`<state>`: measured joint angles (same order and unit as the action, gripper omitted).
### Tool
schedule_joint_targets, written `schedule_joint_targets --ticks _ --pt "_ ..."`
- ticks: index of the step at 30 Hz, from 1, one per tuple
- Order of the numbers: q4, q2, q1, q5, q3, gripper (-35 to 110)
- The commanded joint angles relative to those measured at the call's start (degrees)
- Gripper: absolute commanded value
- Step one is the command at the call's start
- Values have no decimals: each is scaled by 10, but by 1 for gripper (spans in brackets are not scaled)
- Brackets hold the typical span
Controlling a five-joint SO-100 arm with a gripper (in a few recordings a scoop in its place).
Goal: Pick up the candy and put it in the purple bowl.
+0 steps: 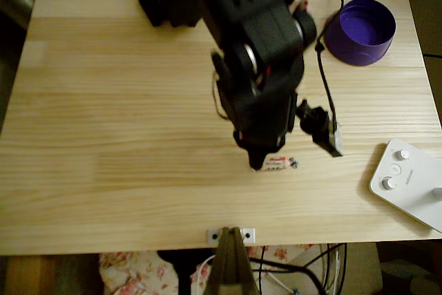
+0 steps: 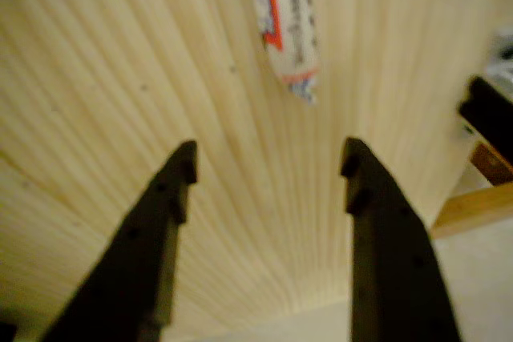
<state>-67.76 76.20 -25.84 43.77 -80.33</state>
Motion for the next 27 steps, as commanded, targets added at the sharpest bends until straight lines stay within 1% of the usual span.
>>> schedule_joint_targets --ticks 1,13,27 --pt "-30 -18 -4 12 99 26" --pt "-53 -85 -4 31 182 28" --pt "-64 -143 0 43 218 29"
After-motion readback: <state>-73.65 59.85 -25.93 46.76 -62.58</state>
